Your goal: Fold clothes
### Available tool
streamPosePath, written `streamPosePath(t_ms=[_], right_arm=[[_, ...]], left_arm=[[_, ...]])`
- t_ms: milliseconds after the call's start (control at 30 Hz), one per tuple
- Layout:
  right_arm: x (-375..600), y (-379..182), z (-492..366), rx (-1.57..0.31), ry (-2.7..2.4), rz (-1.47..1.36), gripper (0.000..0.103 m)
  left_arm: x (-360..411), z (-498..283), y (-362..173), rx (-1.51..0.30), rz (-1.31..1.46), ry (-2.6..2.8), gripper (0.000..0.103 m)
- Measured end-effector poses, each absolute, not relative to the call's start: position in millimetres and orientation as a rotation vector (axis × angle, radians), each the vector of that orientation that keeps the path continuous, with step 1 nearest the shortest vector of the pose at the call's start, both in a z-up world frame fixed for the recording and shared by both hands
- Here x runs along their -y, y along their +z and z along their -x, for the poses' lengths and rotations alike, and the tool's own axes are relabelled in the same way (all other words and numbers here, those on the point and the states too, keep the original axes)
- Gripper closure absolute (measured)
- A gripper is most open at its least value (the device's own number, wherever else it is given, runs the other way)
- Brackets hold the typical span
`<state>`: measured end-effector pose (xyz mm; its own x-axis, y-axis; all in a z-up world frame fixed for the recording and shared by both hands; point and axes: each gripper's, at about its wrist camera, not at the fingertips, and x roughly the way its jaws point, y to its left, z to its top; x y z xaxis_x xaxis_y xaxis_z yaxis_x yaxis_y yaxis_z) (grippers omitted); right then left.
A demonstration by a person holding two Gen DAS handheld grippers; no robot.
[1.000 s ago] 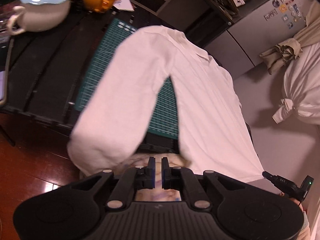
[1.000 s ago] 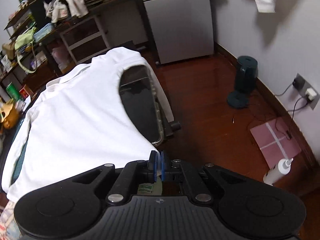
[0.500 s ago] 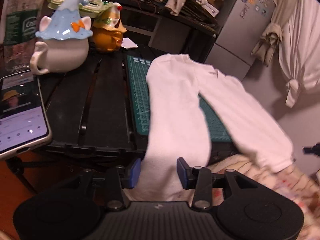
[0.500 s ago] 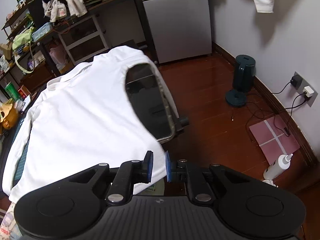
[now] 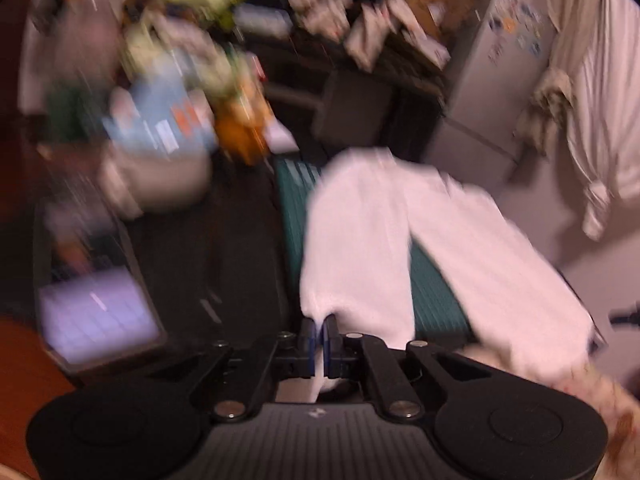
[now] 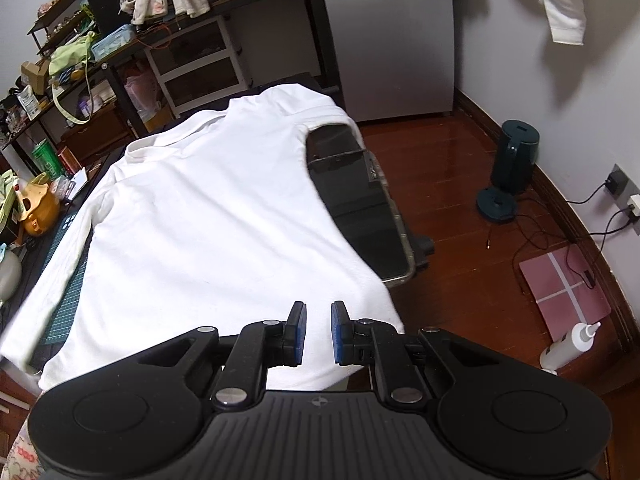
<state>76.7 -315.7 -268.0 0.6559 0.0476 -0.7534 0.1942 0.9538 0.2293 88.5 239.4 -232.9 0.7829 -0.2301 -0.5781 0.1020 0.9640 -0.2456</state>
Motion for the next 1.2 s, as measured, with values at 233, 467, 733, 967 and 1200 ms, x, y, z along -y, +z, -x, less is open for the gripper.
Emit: streamPosePath(t_ms=[233, 467, 733, 967, 1200], right_arm=[[298, -267, -84, -0.843, -0.024, -0.286, 0.090], [293, -268, -78, -0.838, -0.011, -0.309, 0.083], [287, -270, -83, -0.849, 0.011, -0.337, 0.083], [271, -266, -87, -0.851, 0.048, -0.319, 0.082], [267, -262, -85, -0.854, 0.051, -0.313, 0.081]], left_arm=[[-279, -130, -176, -0.654, 0.072, 0.021, 0.100], [-330, -119, -181, -0.681, 0.207, 0.135, 0.063], [-399, -55, -256, -0.758, 0.777, 0.200, 0.061], [-427, -44, -302, -0.687, 1.055, 0.209, 0.061], [-427, -56, -309, -0.665, 0.993, 0.239, 0.064]])
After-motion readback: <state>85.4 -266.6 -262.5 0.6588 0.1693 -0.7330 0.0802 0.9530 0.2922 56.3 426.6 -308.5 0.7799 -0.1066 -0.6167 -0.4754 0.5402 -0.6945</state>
